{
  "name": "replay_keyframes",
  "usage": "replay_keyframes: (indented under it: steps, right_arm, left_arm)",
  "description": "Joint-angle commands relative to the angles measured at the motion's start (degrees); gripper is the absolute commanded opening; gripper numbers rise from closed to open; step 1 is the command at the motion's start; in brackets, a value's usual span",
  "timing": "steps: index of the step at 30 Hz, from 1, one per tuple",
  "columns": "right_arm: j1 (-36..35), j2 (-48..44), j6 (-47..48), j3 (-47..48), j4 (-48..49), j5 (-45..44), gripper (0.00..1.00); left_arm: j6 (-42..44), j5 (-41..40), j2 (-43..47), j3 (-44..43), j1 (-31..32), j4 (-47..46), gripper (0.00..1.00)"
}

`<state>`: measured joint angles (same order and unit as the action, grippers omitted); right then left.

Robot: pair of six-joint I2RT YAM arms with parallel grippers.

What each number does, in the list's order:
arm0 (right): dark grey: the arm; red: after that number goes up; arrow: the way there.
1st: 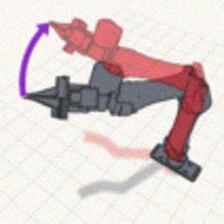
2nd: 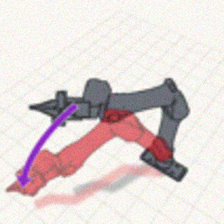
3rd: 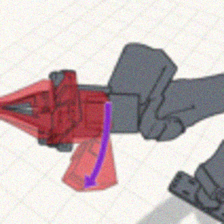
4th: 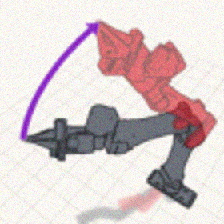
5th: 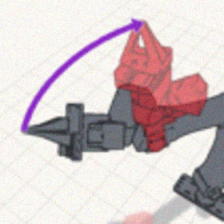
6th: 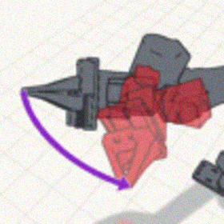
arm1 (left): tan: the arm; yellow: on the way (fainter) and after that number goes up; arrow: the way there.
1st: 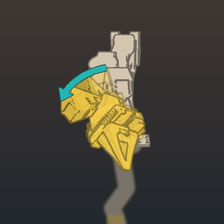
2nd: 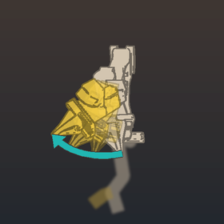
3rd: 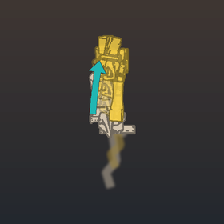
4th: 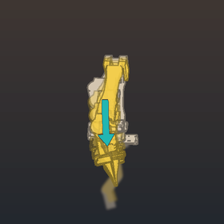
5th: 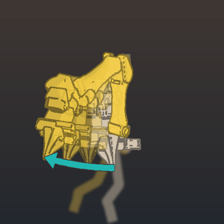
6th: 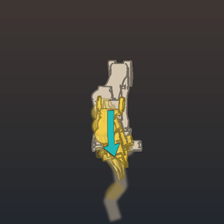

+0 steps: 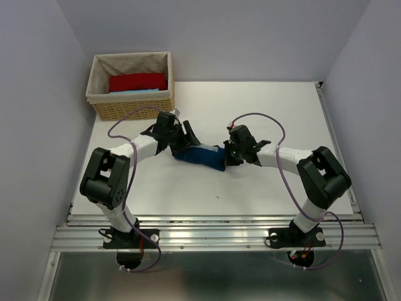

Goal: Roll the t-shirts
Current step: Roll the T-shirt to the center of the board.

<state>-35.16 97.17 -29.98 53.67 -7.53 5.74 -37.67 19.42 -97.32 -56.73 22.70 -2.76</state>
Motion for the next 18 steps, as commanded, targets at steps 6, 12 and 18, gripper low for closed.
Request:
replay_keyframes:
  steps: [6, 12, 18]
  right_arm:
    - [3.2, -3.8, 9.3, 7.1, -9.7, -9.2, 0.02]
    - [4.8, -9.5, 7.4, 7.2, -7.8, -1.7, 0.44]
    - [13.9, -12.0, 1.9, 1.7, -1.3, 12.4, 0.73]
  left_arm:
    - [2.7, -6.8, 13.5, -2.2, 0.7, 13.2, 0.79]
    - [1.8, -10.0, 18.0, -1.5, -1.0, 15.9, 0.79]
    - [-1.8, -6.4, 19.2, 6.1, -6.0, 11.3, 0.80]
